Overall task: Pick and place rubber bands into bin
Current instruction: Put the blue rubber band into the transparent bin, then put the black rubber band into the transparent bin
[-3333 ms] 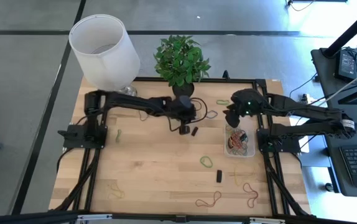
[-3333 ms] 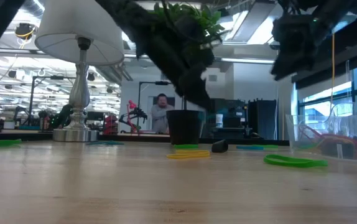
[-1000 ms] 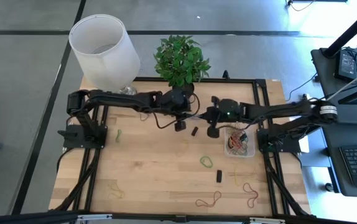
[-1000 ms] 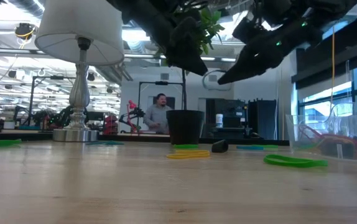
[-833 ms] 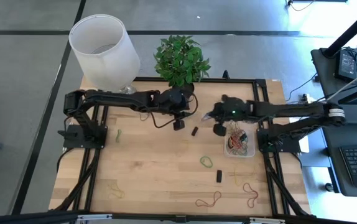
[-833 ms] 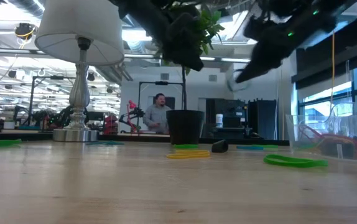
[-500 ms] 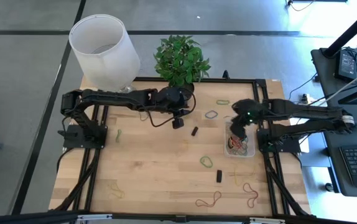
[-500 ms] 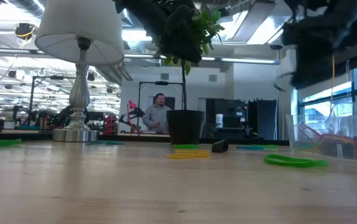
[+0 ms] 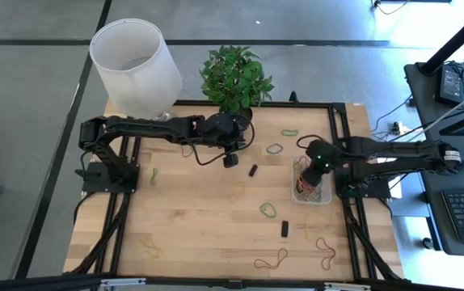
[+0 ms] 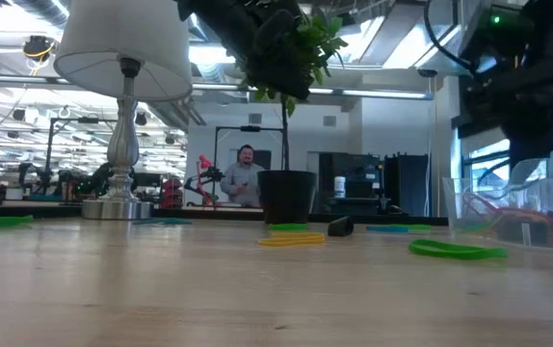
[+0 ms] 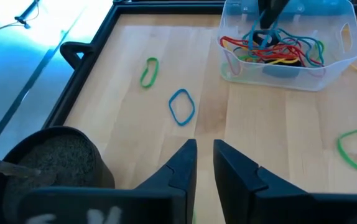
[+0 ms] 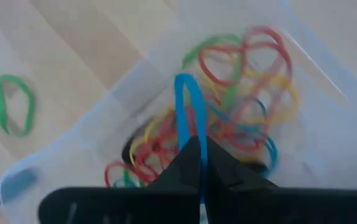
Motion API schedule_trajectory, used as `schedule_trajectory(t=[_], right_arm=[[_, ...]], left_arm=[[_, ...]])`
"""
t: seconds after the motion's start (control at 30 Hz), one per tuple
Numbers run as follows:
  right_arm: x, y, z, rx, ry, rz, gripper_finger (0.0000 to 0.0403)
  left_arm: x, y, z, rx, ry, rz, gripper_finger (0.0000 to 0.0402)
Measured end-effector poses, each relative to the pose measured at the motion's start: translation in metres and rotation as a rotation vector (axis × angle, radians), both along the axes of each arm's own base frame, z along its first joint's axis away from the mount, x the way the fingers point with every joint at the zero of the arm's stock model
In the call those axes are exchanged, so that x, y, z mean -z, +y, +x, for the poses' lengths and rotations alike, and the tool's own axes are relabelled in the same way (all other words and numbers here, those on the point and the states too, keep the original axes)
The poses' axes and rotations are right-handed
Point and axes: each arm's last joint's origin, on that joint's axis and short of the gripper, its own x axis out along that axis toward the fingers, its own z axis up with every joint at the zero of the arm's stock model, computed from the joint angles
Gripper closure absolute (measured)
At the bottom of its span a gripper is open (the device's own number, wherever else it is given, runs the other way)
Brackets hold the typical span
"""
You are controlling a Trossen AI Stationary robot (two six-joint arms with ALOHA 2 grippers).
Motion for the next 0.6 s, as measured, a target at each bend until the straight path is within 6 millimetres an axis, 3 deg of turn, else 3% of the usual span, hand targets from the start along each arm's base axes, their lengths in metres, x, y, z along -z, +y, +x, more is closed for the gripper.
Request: schedule_trajectory(t=[0.27, 0.6], right_arm=[[0.020, -0.003, 0.000, 0.012, -0.017, -0.092, 0.0372], [0.022, -0.007, -0.004, 0.064, 0.024, -0.143, 0.0318]], left_arm=[[0.000, 0.000, 0.000, -0.025, -0.009, -0.032, 0.0355], [0.000, 0.000, 0.000, -0.051, -0.019, -0.069, 0.0355]])
